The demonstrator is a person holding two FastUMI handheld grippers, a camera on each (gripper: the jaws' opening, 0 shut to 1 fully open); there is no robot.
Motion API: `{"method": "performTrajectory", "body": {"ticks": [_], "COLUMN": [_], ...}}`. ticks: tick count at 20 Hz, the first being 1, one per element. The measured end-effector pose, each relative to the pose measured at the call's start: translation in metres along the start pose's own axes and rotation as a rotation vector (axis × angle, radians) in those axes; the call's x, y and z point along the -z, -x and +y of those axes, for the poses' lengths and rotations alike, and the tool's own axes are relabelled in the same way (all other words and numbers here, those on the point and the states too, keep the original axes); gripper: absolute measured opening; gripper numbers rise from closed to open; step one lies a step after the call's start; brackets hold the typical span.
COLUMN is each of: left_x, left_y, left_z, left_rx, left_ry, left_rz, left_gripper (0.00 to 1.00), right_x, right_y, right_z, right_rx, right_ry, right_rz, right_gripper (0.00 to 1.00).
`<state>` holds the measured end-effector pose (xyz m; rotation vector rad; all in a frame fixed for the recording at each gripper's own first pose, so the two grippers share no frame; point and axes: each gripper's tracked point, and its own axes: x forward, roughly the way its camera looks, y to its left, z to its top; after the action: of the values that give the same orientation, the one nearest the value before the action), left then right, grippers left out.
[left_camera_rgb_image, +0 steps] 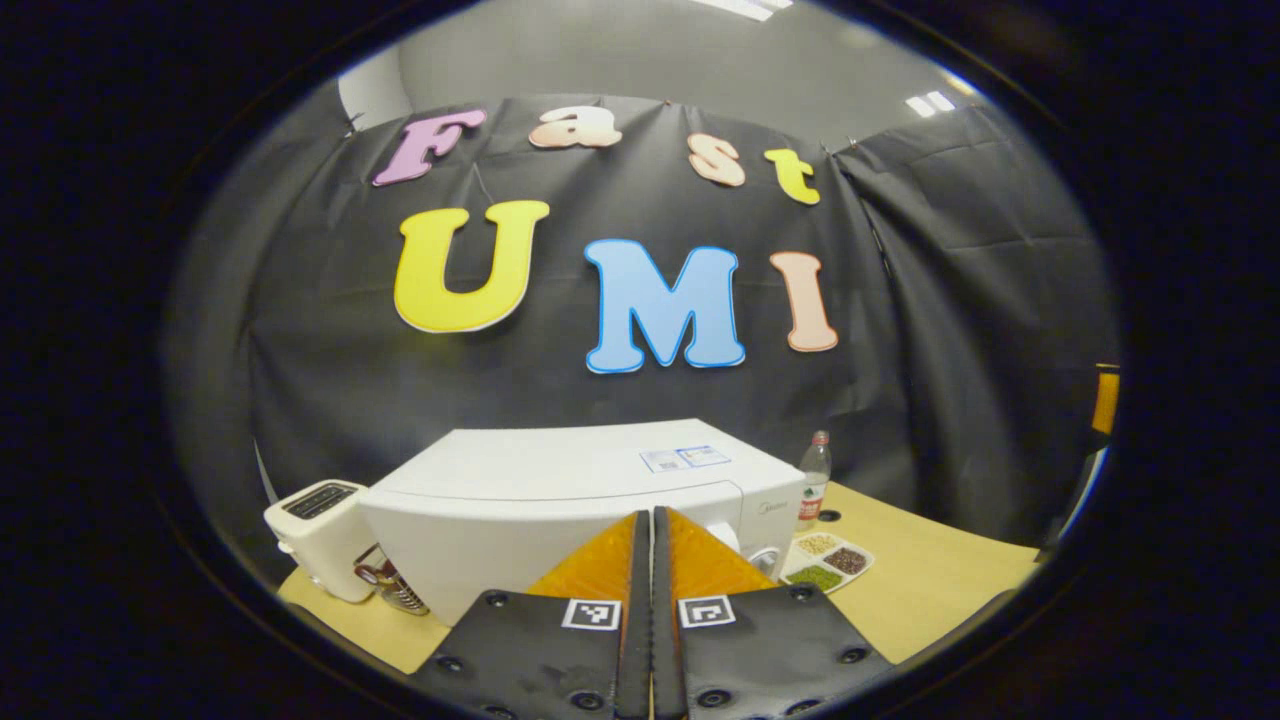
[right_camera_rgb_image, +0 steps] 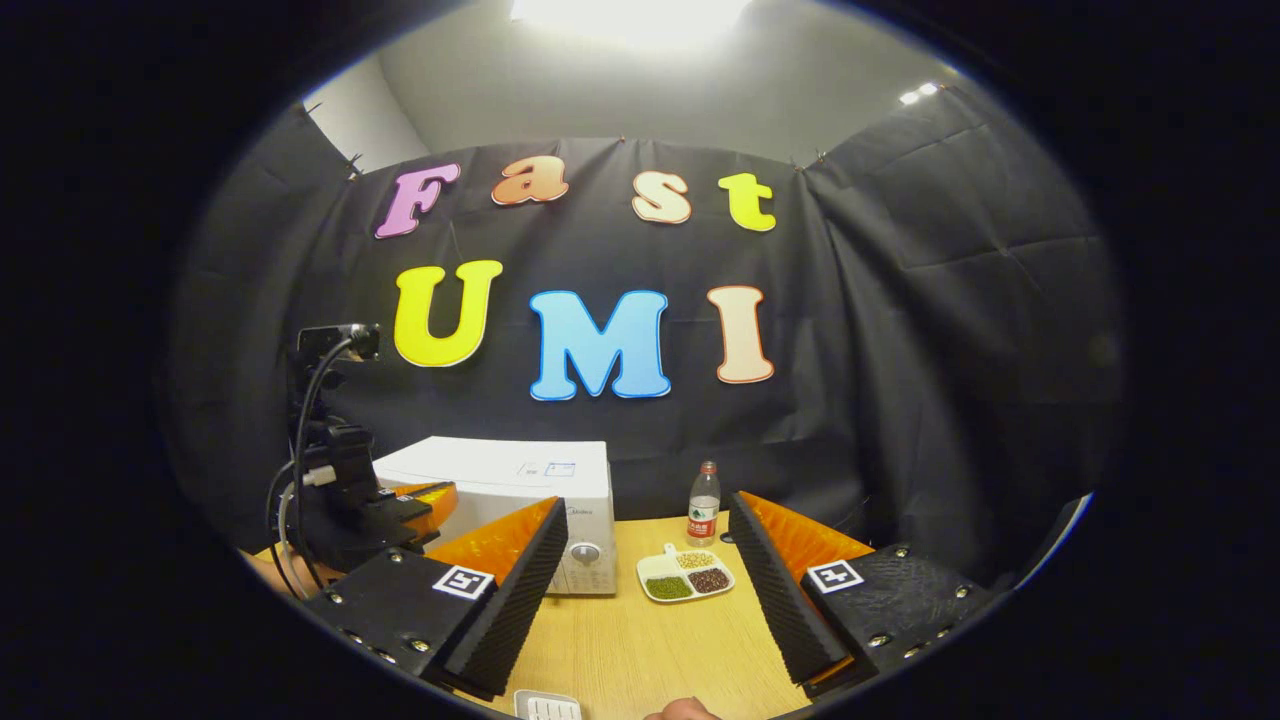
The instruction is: Open the microwave oven with the left hand, put the food in, and close the microwave oven.
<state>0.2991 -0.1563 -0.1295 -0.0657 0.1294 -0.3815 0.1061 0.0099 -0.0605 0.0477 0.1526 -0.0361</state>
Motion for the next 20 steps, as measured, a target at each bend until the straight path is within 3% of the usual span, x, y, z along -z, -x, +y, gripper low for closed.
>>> {"method": "performTrajectory", "body": {"ticks": [14, 15, 16, 17, 18, 19, 20], "left_x": [-0.065, -0.068, -0.068, -0.070, -0.072, -0.074, -0.076], "left_y": [0.211, 0.225, 0.239, 0.252, 0.265, 0.276, 0.286], "left_z": [0.000, 0.000, -0.003, 0.000, 0.005, 0.006, 0.013], "left_rx": [-0.240, -0.250, -0.245, -0.255, -0.264, -0.267, -0.281], "left_ry": [-0.035, -0.038, -0.037, -0.036, -0.033, -0.029, -0.033], "left_rz": [-0.068, -0.076, -0.074, -0.077, -0.082, -0.089, -0.095], "left_gripper": [0.07, 0.13, 0.07, 0.09, 0.22, 0.14, 0.25], "right_x": [-0.023, -0.022, -0.022, -0.020, -0.019, -0.017, -0.016], "right_y": [0.067, 0.073, 0.077, 0.080, 0.084, 0.091, 0.095], "right_z": [-0.009, -0.010, -0.011, -0.011, -0.009, -0.006, -0.004], "right_rx": [-0.199, -0.203, -0.205, -0.207, -0.212, -0.216, -0.216], "right_ry": [-0.031, -0.034, -0.036, -0.040, -0.040, -0.034, -0.028], "right_rz": [-0.069, -0.068, -0.065, -0.064, -0.063, -0.061, -0.056], "right_gripper": [0.98, 0.98, 0.98, 0.98, 0.98, 0.98, 0.98]}}
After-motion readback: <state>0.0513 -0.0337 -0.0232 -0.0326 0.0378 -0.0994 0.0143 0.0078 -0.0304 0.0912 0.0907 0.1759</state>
